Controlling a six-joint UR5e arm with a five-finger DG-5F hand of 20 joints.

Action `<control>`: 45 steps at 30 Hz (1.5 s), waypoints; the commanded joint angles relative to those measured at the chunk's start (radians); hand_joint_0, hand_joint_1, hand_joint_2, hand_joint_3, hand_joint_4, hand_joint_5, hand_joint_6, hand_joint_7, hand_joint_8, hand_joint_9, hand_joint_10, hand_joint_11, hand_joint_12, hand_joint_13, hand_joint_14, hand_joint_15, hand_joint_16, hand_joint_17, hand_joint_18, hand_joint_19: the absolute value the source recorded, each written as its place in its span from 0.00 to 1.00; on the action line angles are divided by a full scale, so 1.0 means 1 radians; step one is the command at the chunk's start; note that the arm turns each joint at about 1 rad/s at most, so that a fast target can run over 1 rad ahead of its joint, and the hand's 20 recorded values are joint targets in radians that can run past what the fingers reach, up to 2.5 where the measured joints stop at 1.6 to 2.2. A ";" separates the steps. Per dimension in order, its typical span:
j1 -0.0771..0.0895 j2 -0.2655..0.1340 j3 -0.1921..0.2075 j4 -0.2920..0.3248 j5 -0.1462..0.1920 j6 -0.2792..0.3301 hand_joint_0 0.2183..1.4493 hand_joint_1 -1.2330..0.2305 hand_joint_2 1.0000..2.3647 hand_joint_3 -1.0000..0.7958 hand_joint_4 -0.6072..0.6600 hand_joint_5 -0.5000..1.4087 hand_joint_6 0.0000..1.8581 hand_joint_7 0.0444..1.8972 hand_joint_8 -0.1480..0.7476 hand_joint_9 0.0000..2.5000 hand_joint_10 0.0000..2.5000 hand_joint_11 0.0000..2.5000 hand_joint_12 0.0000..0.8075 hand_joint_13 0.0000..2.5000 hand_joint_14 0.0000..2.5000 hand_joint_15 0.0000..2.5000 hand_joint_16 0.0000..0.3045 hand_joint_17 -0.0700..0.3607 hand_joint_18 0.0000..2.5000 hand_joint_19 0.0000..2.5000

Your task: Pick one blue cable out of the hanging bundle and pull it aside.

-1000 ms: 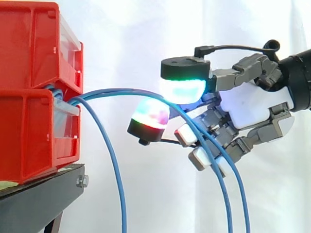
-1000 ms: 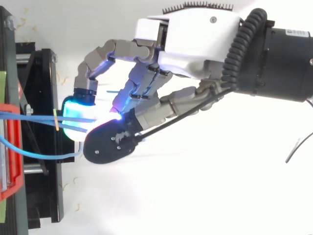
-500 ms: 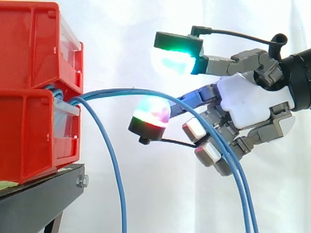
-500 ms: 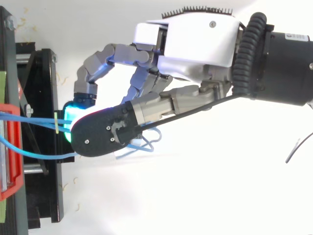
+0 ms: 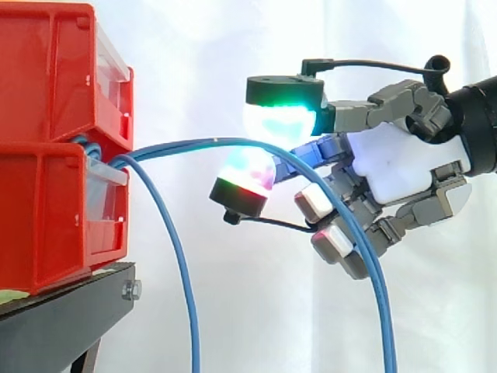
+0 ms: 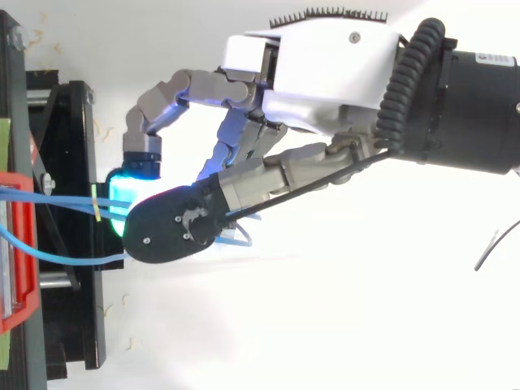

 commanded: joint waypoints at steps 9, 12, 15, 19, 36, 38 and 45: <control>0.000 0.000 0.000 -0.015 0.000 0.001 0.43 0.22 0.01 0.35 0.36 0.21 0.50 0.50 0.38 0.45 0.01 0.17 0.43 0.43 0.01 0.25 0.17 0.43 0.37 0.33; 0.000 0.000 -0.001 -0.016 0.000 0.001 0.46 0.21 0.00 0.31 0.31 0.21 0.50 0.54 0.37 0.45 0.01 0.17 0.43 0.43 0.01 0.25 0.17 0.43 0.37 0.33; 0.000 0.000 0.000 -0.015 0.000 0.001 0.47 0.20 0.00 0.28 0.27 0.21 0.50 0.55 0.37 0.45 0.01 0.16 0.42 0.43 0.01 0.25 0.17 0.43 0.37 0.33; -0.001 0.000 0.000 -0.016 0.000 0.001 0.46 0.18 0.00 0.28 0.23 0.22 0.50 0.58 0.36 0.47 0.01 0.15 0.40 0.44 0.01 0.25 0.16 0.42 0.38 0.32; -0.020 0.000 0.000 -0.030 -0.028 0.001 0.12 0.34 0.00 0.28 0.30 0.25 0.43 0.50 0.38 0.54 0.00 0.10 0.48 0.48 0.01 0.24 0.22 0.50 0.42 0.32; -0.020 -0.001 0.000 -0.030 -0.028 0.001 0.14 0.44 0.00 0.28 0.31 0.25 0.42 0.51 0.37 0.54 0.00 0.10 0.48 0.48 0.01 0.24 0.21 0.50 0.42 0.32; -0.032 -0.001 0.002 -0.030 -0.038 -0.009 0.21 0.47 0.00 0.28 0.33 0.25 0.42 0.53 0.36 0.52 0.00 0.12 0.45 0.46 0.01 0.25 0.19 0.46 0.38 0.35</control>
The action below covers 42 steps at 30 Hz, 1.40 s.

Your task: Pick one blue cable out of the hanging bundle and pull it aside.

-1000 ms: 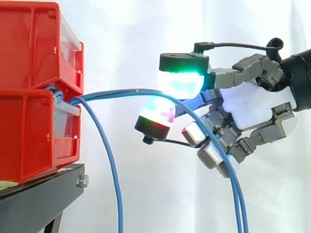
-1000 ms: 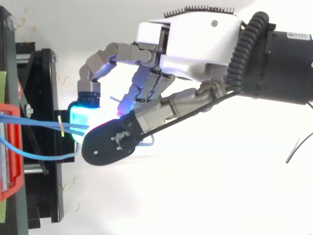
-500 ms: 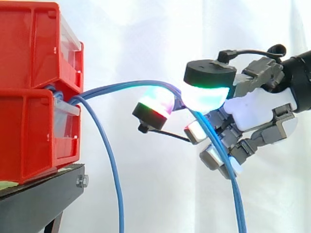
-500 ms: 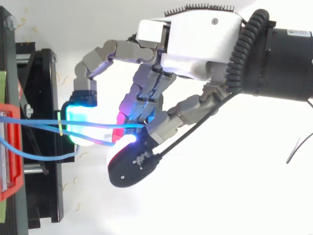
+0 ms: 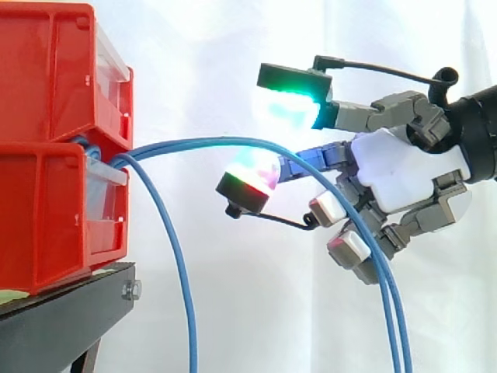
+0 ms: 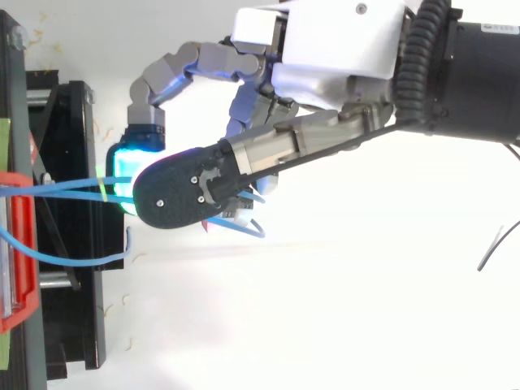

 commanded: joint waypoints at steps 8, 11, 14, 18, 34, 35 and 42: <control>-0.007 0.002 0.007 -0.014 -0.008 -0.003 0.27 0.36 0.00 0.32 0.38 0.23 0.44 0.52 0.38 0.50 0.01 0.14 0.44 0.44 0.01 0.26 0.17 0.44 0.35 0.36; -0.007 0.005 0.009 -0.022 -0.008 -0.005 0.28 0.33 0.00 0.32 0.42 0.22 0.46 0.50 0.39 0.48 0.01 0.15 0.45 0.44 0.01 0.26 0.17 0.44 0.35 0.36; -0.007 0.008 0.010 -0.031 -0.008 -0.008 0.27 0.32 0.00 0.30 0.43 0.22 0.46 0.47 0.40 0.47 0.01 0.16 0.45 0.43 0.01 0.26 0.18 0.44 0.35 0.36; -0.007 0.011 0.009 -0.043 -0.008 -0.010 0.26 0.32 0.00 0.28 0.45 0.21 0.46 0.44 0.41 0.46 0.01 0.15 0.45 0.43 0.01 0.26 0.18 0.45 0.35 0.35; -0.005 0.016 0.009 -0.058 -0.008 -0.011 0.42 0.22 0.01 0.39 0.33 0.20 0.50 0.44 0.39 0.42 0.01 0.17 0.44 0.40 0.01 0.25 0.18 0.44 0.34 0.32; -0.007 0.016 0.009 -0.058 -0.008 -0.011 0.44 0.21 0.01 0.36 0.30 0.20 0.50 0.46 0.39 0.42 0.01 0.16 0.44 0.40 0.01 0.25 0.18 0.44 0.34 0.32; -0.007 0.017 0.009 -0.058 -0.008 -0.011 0.42 0.18 0.00 0.28 0.23 0.22 0.50 0.49 0.37 0.44 0.01 0.15 0.41 0.40 0.01 0.24 0.17 0.43 0.33 0.31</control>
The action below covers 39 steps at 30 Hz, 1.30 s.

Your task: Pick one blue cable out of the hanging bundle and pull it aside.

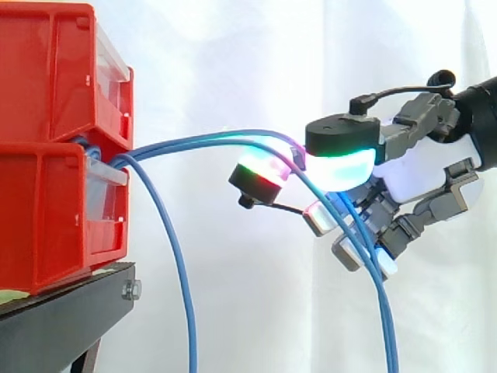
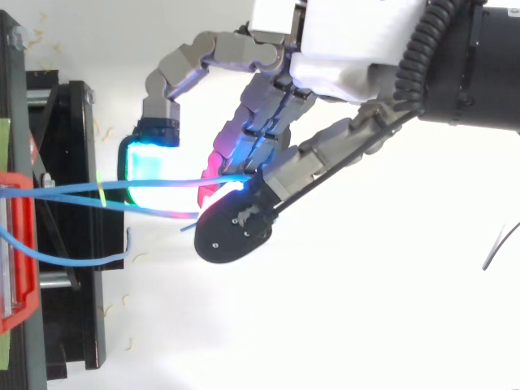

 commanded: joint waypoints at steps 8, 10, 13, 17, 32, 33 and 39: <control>-0.001 0.004 0.000 -0.004 0.000 0.000 0.15 0.34 0.00 0.28 0.36 0.24 0.45 0.47 0.39 0.50 0.00 0.12 0.48 0.43 0.01 0.24 0.21 0.50 0.36 0.32; -0.001 0.006 0.000 -0.014 0.000 0.000 0.14 0.37 0.00 0.28 0.35 0.24 0.44 0.47 0.39 0.50 0.00 0.12 0.49 0.44 0.01 0.24 0.22 0.51 0.36 0.32; -0.001 0.006 0.000 -0.018 0.000 0.000 0.14 0.41 0.00 0.28 0.37 0.24 0.44 0.47 0.40 0.51 0.01 0.12 0.50 0.44 0.01 0.24 0.22 0.51 0.36 0.33; -0.001 0.006 0.000 -0.018 0.000 0.000 0.19 0.47 0.00 0.28 0.36 0.24 0.44 0.48 0.39 0.51 0.00 0.13 0.47 0.43 0.01 0.24 0.20 0.48 0.35 0.34; 0.001 0.006 0.000 -0.020 0.000 0.000 0.31 0.30 0.01 0.41 0.46 0.22 0.48 0.50 0.43 0.48 0.01 0.16 0.48 0.43 0.01 0.25 0.20 0.47 0.35 0.34; 0.001 0.006 0.000 -0.020 0.000 0.000 0.31 0.30 0.01 0.42 0.45 0.23 0.48 0.48 0.43 0.48 0.01 0.17 0.48 0.43 0.01 0.25 0.20 0.48 0.36 0.33; 0.005 0.006 0.000 -0.020 0.003 0.000 0.30 0.28 0.01 0.49 0.41 0.23 0.49 0.48 0.43 0.49 0.01 0.16 0.48 0.44 0.01 0.25 0.20 0.48 0.38 0.33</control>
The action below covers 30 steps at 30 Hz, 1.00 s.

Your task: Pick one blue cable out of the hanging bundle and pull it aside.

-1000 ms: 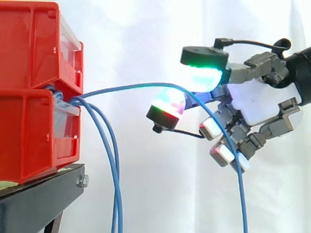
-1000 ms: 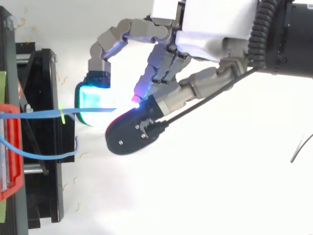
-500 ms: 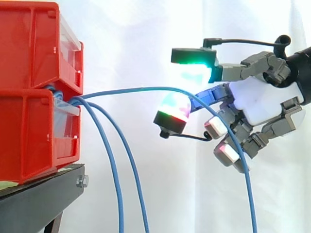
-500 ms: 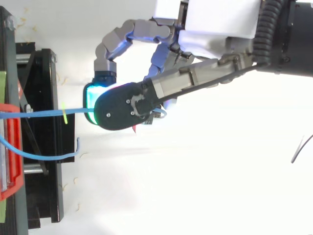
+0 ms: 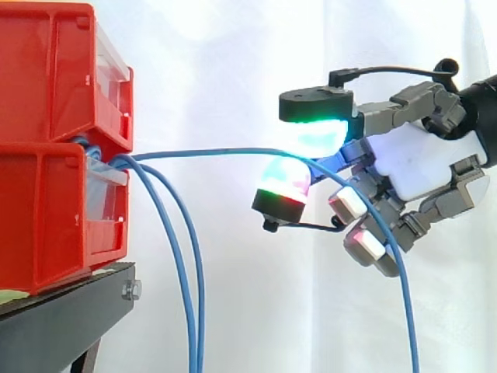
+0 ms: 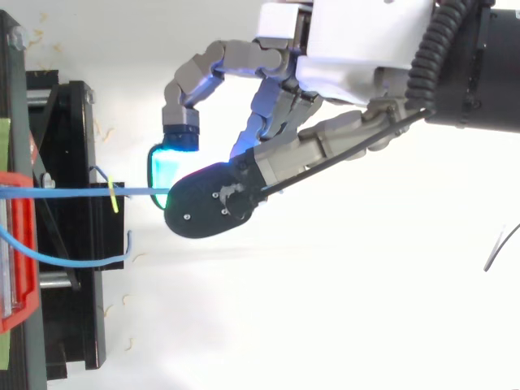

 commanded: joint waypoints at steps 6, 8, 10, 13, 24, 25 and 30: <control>0.006 0.000 0.000 -0.006 0.002 0.003 0.31 0.21 0.00 0.61 0.30 0.26 0.48 0.54 0.42 0.57 0.01 0.14 0.50 0.52 0.01 0.27 0.23 0.52 0.45 0.31; 0.006 0.000 0.000 -0.009 0.002 0.005 0.31 0.20 0.01 0.63 0.27 0.27 0.48 0.54 0.41 0.58 0.00 0.13 0.50 0.52 0.01 0.27 0.23 0.53 0.46 0.30; 0.009 0.000 0.000 -0.012 0.002 0.005 0.29 0.20 0.07 0.63 0.25 0.27 0.47 0.55 0.40 0.59 0.00 0.12 0.50 0.53 0.01 0.26 0.23 0.53 0.46 0.30; 0.011 -0.001 0.000 -0.017 0.001 0.005 0.27 0.21 0.14 0.62 0.24 0.27 0.47 0.54 0.40 0.59 0.00 0.10 0.50 0.52 0.01 0.26 0.24 0.54 0.46 0.30; 0.018 -0.001 -0.054 -0.015 -0.110 0.028 0.22 0.24 0.32 0.57 0.23 0.27 0.46 0.49 0.42 0.43 0.00 0.00 0.56 0.38 0.00 0.11 0.24 0.54 0.31 0.21; 0.018 0.000 -0.057 -0.015 -0.117 0.029 0.22 0.24 0.33 0.56 0.23 0.27 0.46 0.49 0.42 0.42 0.00 0.00 0.56 0.37 0.00 0.11 0.23 0.54 0.30 0.20; 0.020 -0.001 -0.059 -0.015 -0.143 0.029 0.21 0.25 0.35 0.56 0.24 0.27 0.46 0.48 0.43 0.39 0.00 0.00 0.58 0.35 0.00 0.10 0.24 0.54 0.27 0.18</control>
